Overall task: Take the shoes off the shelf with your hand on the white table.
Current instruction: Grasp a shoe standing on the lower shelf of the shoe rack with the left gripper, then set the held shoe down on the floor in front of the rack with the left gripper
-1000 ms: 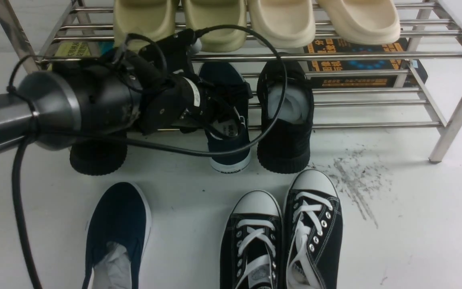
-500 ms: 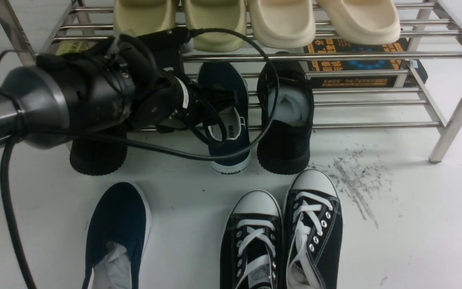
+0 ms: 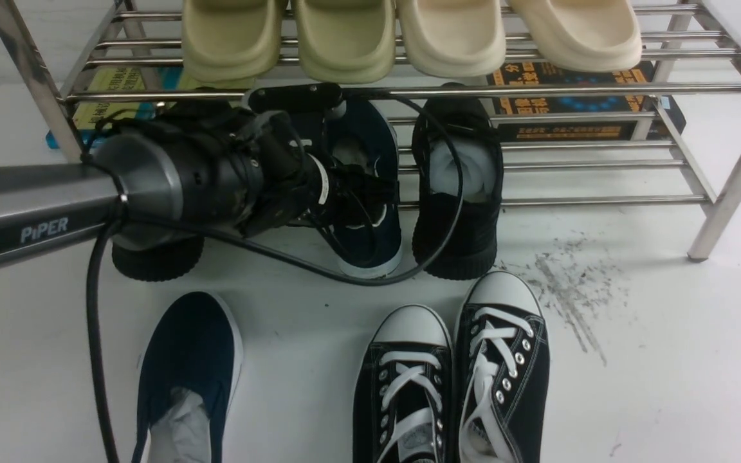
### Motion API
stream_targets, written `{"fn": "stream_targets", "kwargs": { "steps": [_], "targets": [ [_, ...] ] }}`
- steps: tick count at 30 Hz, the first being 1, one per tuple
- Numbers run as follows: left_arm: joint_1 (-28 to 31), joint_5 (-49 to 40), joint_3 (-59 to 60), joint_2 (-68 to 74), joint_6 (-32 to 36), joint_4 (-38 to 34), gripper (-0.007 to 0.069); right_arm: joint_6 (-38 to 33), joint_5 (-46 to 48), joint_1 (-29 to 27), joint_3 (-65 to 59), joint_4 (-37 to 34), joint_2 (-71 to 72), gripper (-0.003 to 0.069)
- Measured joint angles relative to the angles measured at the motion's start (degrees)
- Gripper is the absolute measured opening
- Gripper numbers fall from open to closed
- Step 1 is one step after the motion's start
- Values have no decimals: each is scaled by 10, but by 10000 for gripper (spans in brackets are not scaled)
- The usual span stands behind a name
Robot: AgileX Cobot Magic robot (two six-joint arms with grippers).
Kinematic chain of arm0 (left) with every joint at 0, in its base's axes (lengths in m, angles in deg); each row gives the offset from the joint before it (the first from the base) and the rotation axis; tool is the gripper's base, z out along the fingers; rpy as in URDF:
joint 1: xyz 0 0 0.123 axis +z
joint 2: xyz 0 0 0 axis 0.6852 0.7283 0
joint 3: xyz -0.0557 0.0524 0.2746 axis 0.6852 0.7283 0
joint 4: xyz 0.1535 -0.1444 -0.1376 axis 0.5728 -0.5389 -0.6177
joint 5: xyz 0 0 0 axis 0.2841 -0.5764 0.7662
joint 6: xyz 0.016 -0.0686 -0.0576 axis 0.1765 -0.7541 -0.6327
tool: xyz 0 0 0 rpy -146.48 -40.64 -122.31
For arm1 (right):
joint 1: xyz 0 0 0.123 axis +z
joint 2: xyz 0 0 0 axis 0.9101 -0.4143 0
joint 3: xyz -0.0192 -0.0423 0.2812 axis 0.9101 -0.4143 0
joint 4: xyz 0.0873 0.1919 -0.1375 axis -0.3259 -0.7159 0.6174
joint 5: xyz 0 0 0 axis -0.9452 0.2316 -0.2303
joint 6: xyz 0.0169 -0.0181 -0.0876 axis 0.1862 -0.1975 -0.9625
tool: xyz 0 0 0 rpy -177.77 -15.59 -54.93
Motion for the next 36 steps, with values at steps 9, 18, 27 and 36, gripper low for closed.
{"fn": "stream_targets", "kwargs": {
  "steps": [9, 18, 27, 36],
  "targets": [
    [-11, -94, 0, -36, -2, -27, 23, 0, 0, 0, 0, 0, 0, 237],
    [-91, -301, 27, -155, -11, -71, 23, 0, 0, 0, 0, 0, 0, 237],
    [-231, -336, 162, -206, -246, 41, 23, 0, 0, 0, 0, 0, 0, 237],
    [-337, -386, 218, -208, -446, 132, 24, 0, 0, 0, 0, 0, 0, 237]
  ]
}}
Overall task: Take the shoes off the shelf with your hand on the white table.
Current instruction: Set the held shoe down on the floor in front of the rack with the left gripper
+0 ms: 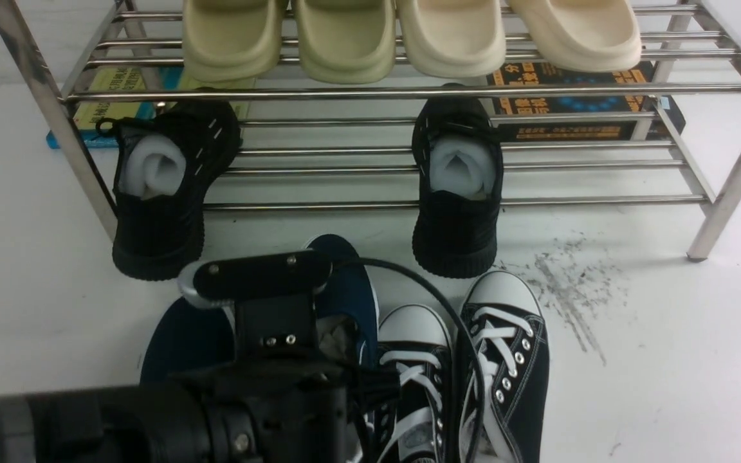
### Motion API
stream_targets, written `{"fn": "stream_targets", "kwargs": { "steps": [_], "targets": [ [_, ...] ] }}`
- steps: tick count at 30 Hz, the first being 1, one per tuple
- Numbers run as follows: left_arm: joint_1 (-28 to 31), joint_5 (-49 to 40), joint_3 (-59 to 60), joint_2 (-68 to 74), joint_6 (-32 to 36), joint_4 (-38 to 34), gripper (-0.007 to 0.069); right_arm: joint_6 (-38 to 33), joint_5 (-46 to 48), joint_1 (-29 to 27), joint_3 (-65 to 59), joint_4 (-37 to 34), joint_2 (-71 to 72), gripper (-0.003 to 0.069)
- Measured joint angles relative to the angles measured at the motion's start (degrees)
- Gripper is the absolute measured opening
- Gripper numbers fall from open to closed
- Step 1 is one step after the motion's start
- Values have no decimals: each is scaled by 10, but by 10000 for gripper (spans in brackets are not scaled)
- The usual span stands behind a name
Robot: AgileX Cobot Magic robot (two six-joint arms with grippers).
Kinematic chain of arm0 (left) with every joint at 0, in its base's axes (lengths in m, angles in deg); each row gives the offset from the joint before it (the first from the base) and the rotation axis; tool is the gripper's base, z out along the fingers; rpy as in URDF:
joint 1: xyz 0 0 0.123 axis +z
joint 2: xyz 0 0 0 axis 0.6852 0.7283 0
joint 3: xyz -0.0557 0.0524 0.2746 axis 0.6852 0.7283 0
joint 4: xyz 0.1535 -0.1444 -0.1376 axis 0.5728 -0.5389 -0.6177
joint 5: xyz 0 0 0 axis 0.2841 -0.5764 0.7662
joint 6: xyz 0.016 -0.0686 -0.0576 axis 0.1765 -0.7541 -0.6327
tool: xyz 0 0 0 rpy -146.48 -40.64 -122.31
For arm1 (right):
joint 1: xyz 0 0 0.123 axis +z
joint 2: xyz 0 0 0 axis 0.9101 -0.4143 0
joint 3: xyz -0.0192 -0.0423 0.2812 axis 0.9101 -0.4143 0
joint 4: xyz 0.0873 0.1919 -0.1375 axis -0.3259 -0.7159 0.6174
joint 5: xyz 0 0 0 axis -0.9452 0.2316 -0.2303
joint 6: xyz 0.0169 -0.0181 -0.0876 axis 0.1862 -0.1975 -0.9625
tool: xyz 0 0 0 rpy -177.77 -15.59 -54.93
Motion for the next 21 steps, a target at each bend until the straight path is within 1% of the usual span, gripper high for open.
{"fn": "stream_targets", "kwargs": {
  "steps": [3, 6, 10, 13, 16, 20, 21],
  "targets": [
    [-21, -45, 2, 0, -16, -7, 25, 0, 0, 0, 0, 0, 0, 237],
    [-23, -49, 11, -4, -20, -25, 25, 0, 0, 0, 0, 0, 0, 237],
    [-23, -26, 40, -5, -43, -32, 25, 0, 0, 0, 0, 0, 0, 237],
    [-23, 21, 68, -5, -87, -30, 25, 0, 0, 0, 0, 0, 0, 237],
    [-23, 34, 74, -5, -113, -28, 27, 0, 0, 0, 0, 0, 0, 237],
    [-23, 37, 76, -5, -118, -19, 41, 0, 0, 0, 0, 0, 0, 237],
    [-23, 39, 76, -5, -119, -14, 56, 0, 0, 0, 0, 0, 0, 237]
  ]
}}
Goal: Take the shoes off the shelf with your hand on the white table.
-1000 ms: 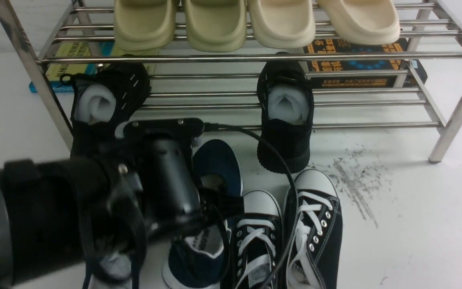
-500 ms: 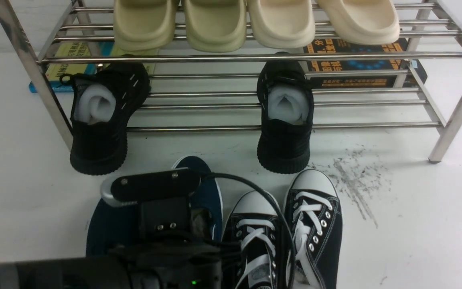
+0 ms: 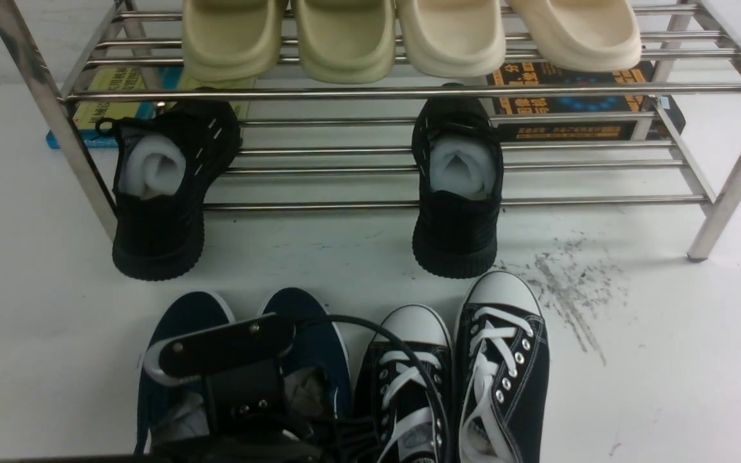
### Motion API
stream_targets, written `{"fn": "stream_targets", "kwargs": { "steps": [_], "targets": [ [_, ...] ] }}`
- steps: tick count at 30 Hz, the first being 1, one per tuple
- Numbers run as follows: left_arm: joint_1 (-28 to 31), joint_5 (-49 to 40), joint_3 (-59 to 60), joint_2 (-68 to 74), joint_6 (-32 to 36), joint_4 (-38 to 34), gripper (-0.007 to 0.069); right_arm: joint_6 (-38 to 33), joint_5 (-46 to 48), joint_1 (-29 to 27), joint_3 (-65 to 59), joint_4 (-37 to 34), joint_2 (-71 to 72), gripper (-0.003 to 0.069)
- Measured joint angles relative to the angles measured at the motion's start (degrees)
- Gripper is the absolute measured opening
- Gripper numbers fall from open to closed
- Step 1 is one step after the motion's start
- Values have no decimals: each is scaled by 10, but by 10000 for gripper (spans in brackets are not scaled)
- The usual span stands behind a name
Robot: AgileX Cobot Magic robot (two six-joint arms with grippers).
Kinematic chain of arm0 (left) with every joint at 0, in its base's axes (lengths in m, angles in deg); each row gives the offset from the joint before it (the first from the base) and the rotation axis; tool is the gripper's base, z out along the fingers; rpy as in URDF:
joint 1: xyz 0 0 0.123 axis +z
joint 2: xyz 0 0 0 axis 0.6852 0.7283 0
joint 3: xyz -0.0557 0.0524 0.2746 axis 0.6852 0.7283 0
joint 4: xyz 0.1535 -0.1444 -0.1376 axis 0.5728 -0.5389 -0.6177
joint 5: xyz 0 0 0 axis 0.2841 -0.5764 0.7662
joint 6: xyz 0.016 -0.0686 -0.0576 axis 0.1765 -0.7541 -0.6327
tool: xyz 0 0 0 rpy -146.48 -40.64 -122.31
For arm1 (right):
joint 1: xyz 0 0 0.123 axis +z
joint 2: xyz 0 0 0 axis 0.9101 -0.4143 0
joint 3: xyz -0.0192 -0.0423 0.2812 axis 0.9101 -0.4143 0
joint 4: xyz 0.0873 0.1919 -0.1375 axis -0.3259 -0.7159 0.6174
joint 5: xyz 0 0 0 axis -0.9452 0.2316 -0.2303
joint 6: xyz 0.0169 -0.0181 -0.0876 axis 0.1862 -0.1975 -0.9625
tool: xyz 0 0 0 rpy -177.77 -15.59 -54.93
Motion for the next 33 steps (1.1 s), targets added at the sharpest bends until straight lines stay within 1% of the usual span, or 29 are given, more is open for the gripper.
{"fn": "stream_targets", "kwargs": {
  "steps": [3, 4, 5, 6, 7, 8, 9, 10, 12, 14, 17, 19, 20, 21, 23, 24, 25, 26, 27, 28, 29, 30, 33],
  "targets": [
    [0, 2, 0, 0, 0, 7, 105, 0, 0, 0, 0, 0, 0, 237],
    [0, 2, 0, 0, 0, 9, 136, 0, 0, 0, 0, 0, 0, 237],
    [0, 2, 0, 0, 0, 10, 141, 0, 0, 0, 0, 0, 0, 237],
    [0, 2, 0, -1, 0, 10, 185, 0, 0, 0, 0, 0, 0, 237],
    [0, 2, 0, -1, 0, 10, 199, 0, 0, 0, 0, 0, 0, 237],
    [0, 2, 0, -2, 0, 9, 256, 0, 0, 0, 0, 0, 0, 237],
    [0, 2, 0, -3, 1, 6, 283, 0, 0, 0, 0, 0, 0, 237],
    [0, 1, -1, -5, 8, 1, 323, 0, 0, 0, 0, 0, 0, 237],
    [0, -10, -10, -14, 32, -17, 377, 0, 0, 0, 0, 0, 0, 237],
    [0, -28, -25, -30, 62, -27, 401, 0, 0, 0, 0, 0, 0, 237],
    [0, -77, -62, -60, 117, -43, 408, 0, 0, 0, 0, 0, 0, 237],
    [0, -122, -95, -89, 173, -53, 400, 0, 0, 0, 0, 0, 0, 237],
    [0, -158, -115, -107, 209, -62, 382, 0, 0, 0, 0, 0, 0, 237],
    [0, -162, -118, -110, 215, -63, 379, 0, 0, 0, 0, 0, 0, 237],
    [0, -194, -155, -148, 286, -82, 304, 0, 0, 0, 0, 0, 0, 237],
    [0, -197, -160, -156, 297, -85, 286, 0, 0, 0, 0, 0, 0, 237],
    [0, -201, -175, -182, 337, -96, 218, 0, 0, 0, 0, 0, 0, 237],
    [0, -203, -181, -203, 366, -103, 166, 0, 0, 0, 0, 0, 0, 237],
    [0, -205, -187, -234, 407, -121, 90, 0, 0, 0, 0, 0, 0, 237],
    [0, -206, -187, -239, 407, -121, 80, 0, 0, 0, 0, 0, 0, 237],
    [0, -212, -189, -272, 454, -142, 32, 0, 0, 0, 0, 0, 0, 237],
    [0, -216, -189, -305, 495, -169, 9, 0, 0, 0, 0, 0, 0, 237],
    [0, -216, -179, -364, 554, -207, 1, 0, 0, 0, 0, 0, 0, 237]
  ]
}}
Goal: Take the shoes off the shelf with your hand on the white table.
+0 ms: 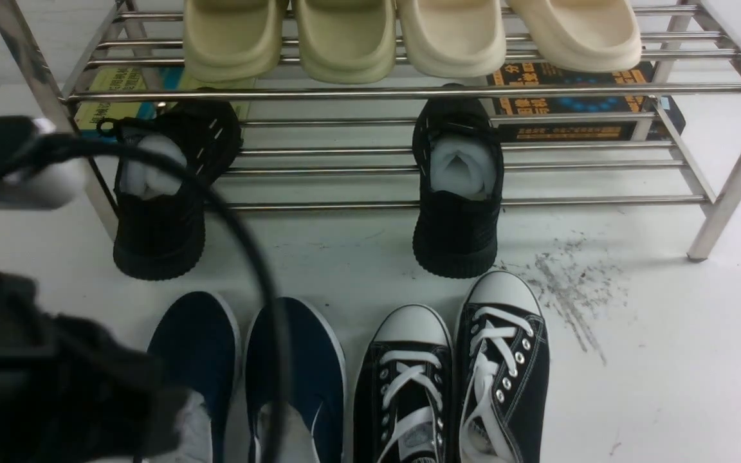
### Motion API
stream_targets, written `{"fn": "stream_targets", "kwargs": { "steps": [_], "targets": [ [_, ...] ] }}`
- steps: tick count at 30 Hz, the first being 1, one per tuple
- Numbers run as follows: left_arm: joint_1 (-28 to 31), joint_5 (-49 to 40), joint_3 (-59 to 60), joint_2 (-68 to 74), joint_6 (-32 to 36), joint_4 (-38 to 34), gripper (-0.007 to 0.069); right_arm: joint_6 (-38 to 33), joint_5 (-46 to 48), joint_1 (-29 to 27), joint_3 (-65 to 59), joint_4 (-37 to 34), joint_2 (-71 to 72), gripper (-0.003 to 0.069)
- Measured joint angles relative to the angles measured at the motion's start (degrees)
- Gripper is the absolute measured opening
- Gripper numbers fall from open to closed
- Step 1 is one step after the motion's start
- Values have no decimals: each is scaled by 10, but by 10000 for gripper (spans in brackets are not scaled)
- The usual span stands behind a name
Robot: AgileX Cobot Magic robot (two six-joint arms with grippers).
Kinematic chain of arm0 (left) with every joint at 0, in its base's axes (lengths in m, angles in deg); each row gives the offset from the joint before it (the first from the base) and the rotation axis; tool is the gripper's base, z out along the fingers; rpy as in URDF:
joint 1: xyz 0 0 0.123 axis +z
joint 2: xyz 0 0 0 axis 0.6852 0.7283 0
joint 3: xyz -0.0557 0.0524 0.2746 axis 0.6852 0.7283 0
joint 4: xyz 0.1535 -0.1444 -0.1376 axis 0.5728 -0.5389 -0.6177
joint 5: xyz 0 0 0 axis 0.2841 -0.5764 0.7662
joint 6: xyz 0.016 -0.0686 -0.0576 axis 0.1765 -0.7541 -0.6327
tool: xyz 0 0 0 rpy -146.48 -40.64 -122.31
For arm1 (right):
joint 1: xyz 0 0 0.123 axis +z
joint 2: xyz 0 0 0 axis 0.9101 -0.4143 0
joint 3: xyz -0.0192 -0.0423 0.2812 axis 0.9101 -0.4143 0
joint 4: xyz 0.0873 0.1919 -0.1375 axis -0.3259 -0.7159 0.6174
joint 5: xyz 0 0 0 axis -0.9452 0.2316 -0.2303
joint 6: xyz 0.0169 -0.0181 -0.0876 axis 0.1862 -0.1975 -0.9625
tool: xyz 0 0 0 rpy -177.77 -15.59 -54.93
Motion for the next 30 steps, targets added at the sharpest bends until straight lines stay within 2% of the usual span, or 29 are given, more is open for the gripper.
{"fn": "stream_targets", "kwargs": {
  "steps": [6, 10, 13, 30],
  "targets": [
    [0, 7, 67, -96, 22, 0, 1, 0, 0, 0, 0, 0, 0, 237],
    [0, 97, 148, -144, -23, 42, 1, 0, 0, 0, 0, 0, 0, 237],
    [0, 120, 172, -150, -45, 52, 1, 0, 0, 0, 0, 0, 0, 237],
    [0, 81, 184, -150, -61, 77, 12, 0, 0, 0, 0, 0, 0, 237]
  ]
}}
